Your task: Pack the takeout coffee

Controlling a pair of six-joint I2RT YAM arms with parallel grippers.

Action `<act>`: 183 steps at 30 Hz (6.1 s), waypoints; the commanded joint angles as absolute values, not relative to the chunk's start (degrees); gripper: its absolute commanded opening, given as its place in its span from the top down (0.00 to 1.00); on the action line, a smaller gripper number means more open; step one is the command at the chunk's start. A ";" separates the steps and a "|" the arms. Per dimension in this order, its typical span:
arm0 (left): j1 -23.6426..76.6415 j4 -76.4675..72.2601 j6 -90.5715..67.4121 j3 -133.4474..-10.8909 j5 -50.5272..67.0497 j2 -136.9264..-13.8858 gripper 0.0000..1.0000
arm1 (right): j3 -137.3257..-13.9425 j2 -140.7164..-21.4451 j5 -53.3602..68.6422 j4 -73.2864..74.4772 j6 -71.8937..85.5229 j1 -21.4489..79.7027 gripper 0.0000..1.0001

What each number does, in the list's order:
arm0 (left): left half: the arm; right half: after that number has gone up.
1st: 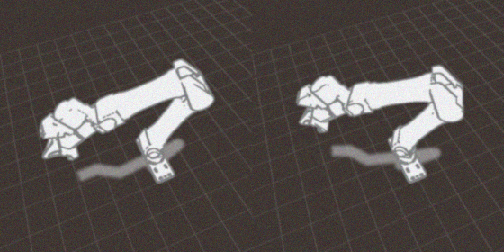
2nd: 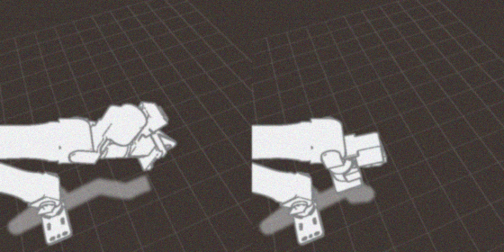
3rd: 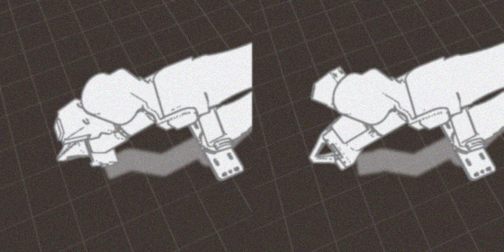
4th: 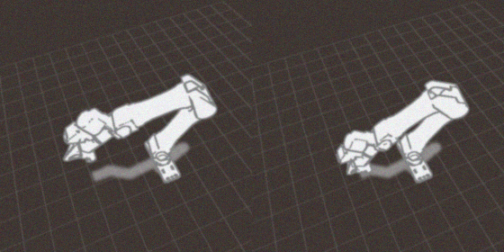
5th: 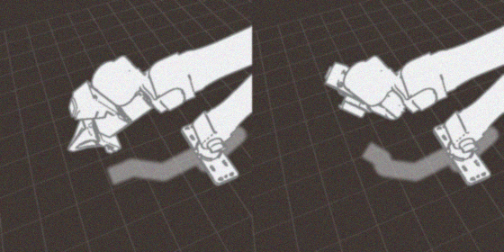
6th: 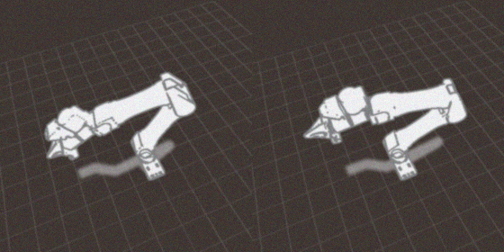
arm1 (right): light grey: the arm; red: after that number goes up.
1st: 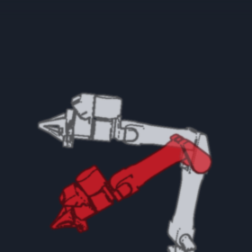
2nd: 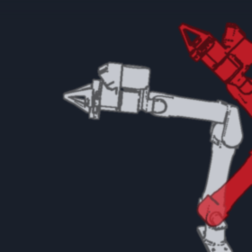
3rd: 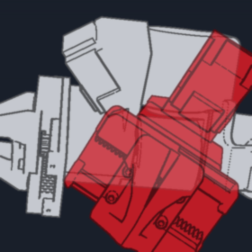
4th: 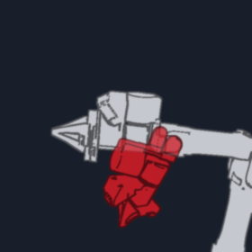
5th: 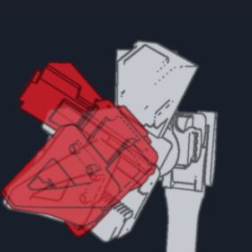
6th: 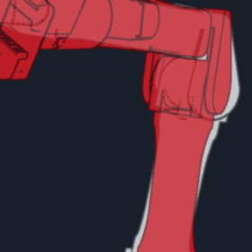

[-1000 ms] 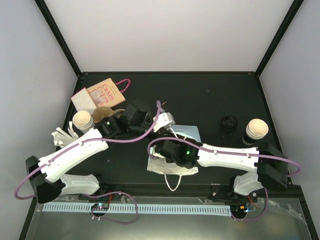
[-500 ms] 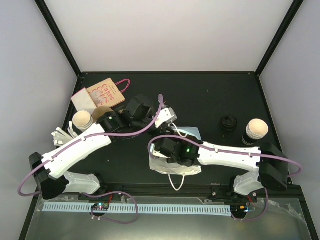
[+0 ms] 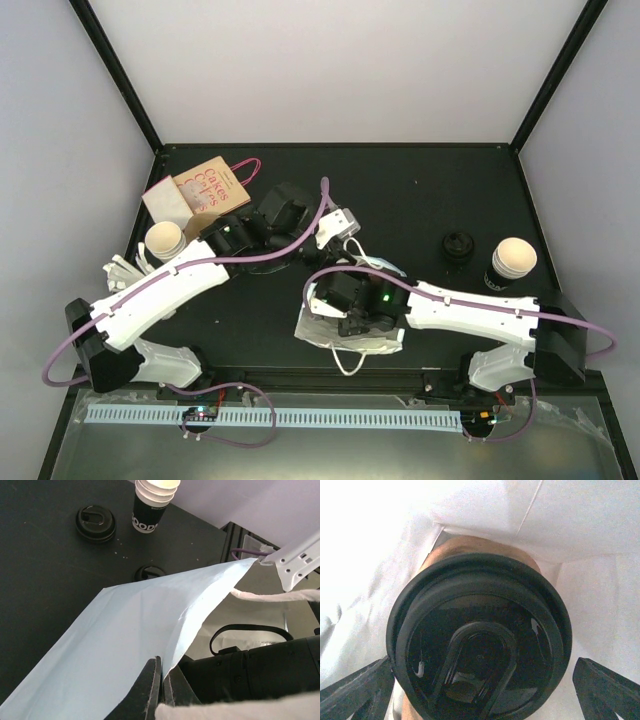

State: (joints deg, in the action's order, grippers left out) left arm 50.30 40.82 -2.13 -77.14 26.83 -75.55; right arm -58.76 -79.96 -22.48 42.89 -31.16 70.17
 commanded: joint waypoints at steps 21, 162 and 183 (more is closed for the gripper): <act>41.51 40.86 -9.79 -83.93 39.05 -80.76 0.98 | -65.92 -65.93 -3.11 45.37 -24.62 65.08 0.00; 15.70 41.21 -19.41 -58.74 -2.63 -63.07 0.15 | -42.95 -56.66 1.35 28.37 27.14 28.30 0.00; 15.51 51.55 -26.79 -63.82 -12.49 -75.14 0.37 | -38.50 -56.19 3.89 26.47 26.16 28.30 0.00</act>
